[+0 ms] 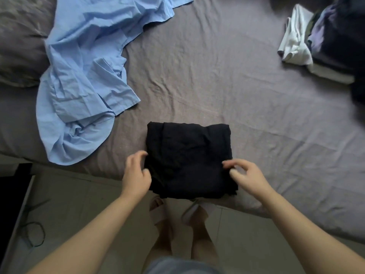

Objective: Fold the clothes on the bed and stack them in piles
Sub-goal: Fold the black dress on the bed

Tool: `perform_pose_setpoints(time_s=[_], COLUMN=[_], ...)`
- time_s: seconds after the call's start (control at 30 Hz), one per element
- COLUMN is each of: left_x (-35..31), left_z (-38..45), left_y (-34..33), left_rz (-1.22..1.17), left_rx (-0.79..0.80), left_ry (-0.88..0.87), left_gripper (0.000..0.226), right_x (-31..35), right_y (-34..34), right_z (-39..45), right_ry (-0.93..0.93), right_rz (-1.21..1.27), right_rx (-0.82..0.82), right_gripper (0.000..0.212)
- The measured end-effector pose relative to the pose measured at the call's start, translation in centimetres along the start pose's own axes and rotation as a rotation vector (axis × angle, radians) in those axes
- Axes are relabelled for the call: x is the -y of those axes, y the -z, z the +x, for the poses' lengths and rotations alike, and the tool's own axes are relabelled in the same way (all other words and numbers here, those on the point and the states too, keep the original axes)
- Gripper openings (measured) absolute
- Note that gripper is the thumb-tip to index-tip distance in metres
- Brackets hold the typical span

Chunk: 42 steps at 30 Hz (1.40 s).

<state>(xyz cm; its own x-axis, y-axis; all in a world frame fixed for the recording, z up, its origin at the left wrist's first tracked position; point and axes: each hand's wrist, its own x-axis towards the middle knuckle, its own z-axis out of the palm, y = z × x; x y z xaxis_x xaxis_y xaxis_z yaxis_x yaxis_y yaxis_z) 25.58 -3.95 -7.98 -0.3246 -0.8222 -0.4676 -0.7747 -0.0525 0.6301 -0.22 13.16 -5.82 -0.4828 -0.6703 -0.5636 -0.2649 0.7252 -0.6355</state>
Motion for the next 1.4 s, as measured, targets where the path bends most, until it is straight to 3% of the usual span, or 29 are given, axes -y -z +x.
perform_pose_setpoints(time_s=[0.03, 0.07, 0.13, 0.17, 0.23, 0.3, 0.4, 0.53, 0.77, 0.9, 1.07, 1.23, 1.4], left_x=[-1.0, -1.8, -2.5, -2.5, -2.5, -3.3, -5.8, -9.7, -20.9, -29.1, -37.0, -43.2, -48.6], left_z=[0.6, 1.2, 2.0, 2.2, 2.6, 2.9, 2.9, 0.8, -6.2, -10.5, -16.5, -23.2, -29.2], left_y=[-0.1, -0.2, -1.1, -1.5, -2.2, -2.5, -2.5, -1.7, 1.0, -1.6, -8.5, -17.7, -27.4], left_rz=[-0.182, -0.339, -0.431, -0.416, -0.433, -0.451, -0.362, -0.341, -0.324, -0.258, -0.186, -0.151, -0.229], left_rx=[-0.02, 0.024, 0.161, 0.196, 0.212, 0.29, 0.387, 0.47, 0.582, 0.665, 0.775, 0.78, 0.774], left_ry=[0.14, 0.311, 0.541, 0.573, 0.591, 0.524, 0.313, 0.127, -0.055, -0.192, -0.312, -0.342, -0.334], left_gripper=[0.049, 0.065, 0.109, 0.12, 0.118, 0.109, 0.077, 0.064, 0.057, 0.055, 0.051, 0.049, 0.059], right_x=[0.5, 0.9, 1.0, 0.9, 1.1, 1.7, 2.8, 3.8, 5.2, 2.5, -3.9, -12.8, -20.1], right_y=[-0.2, -0.6, -2.0, -2.7, -3.6, -4.0, -3.8, -1.9, 7.7, 14.2, 22.2, 29.3, 38.1], right_z=[0.6, 1.2, 1.8, 2.0, 2.6, 2.8, 2.5, -0.5, -10.1, -15.4, -22.1, -27.6, -30.8], right_ry=[-0.133, -0.274, -0.499, -0.542, -0.597, -0.593, -0.492, -0.369, -0.307, -0.302, -0.286, -0.295, -0.327], right_rz=[0.192, 0.323, 0.446, 0.458, 0.545, 0.641, 0.721, 0.772, 0.921, 0.986, 1.006, 0.933, 0.795], right_rx=[-0.137, -0.204, -0.141, -0.106, -0.119, -0.164, -0.207, -0.236, -0.35, -0.396, -0.378, -0.394, -0.48], right_gripper=[0.024, 0.045, 0.085, 0.091, 0.086, 0.069, 0.045, 0.036, 0.044, 0.061, 0.075, 0.097, 0.09])
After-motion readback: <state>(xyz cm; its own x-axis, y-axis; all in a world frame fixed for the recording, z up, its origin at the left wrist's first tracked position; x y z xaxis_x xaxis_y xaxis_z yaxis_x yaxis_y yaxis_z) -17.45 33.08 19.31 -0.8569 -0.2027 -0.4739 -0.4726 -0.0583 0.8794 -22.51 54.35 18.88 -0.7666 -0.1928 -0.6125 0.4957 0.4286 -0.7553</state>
